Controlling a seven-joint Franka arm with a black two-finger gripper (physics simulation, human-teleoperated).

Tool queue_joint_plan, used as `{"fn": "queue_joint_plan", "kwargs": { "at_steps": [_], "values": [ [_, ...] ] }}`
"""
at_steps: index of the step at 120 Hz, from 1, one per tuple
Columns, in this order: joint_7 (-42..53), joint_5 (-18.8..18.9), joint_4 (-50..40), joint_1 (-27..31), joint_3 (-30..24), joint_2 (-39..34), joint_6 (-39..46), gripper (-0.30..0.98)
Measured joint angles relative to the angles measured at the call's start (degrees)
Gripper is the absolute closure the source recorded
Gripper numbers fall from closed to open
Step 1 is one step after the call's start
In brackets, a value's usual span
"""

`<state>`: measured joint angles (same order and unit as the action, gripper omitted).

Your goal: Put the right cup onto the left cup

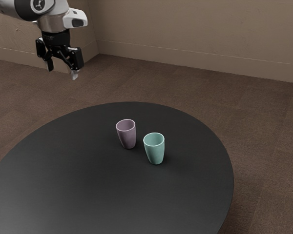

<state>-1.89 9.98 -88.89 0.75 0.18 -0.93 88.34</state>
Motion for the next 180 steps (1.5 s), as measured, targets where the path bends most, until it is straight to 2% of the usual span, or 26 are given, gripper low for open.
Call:
{"fn": "queue_joint_plan", "kwargs": {
  "at_steps": [12,41,50,73,112,148,180],
  "values": [
    [0.27,-0.02,-0.01,0.82,-0.81,0.00,-0.22,0.00],
    [-0.58,0.59,0.00,7.56,-9.20,2.98,2.04,0.00],
    [-1.41,0.69,0.00,6.36,-10.78,3.90,2.87,0.00],
    [-3.83,0.86,0.02,-2.87,-13.24,6.88,4.88,0.00],
    [-7.48,1.26,0.57,-1.36,-14.47,15.51,10.06,0.00],
    [-10.76,2.03,0.42,-1.69,-17.31,19.68,15.17,0.00],
    [-14.34,5.02,0.45,-2.00,-20.03,24.14,18.88,0.00]
  ]
}}
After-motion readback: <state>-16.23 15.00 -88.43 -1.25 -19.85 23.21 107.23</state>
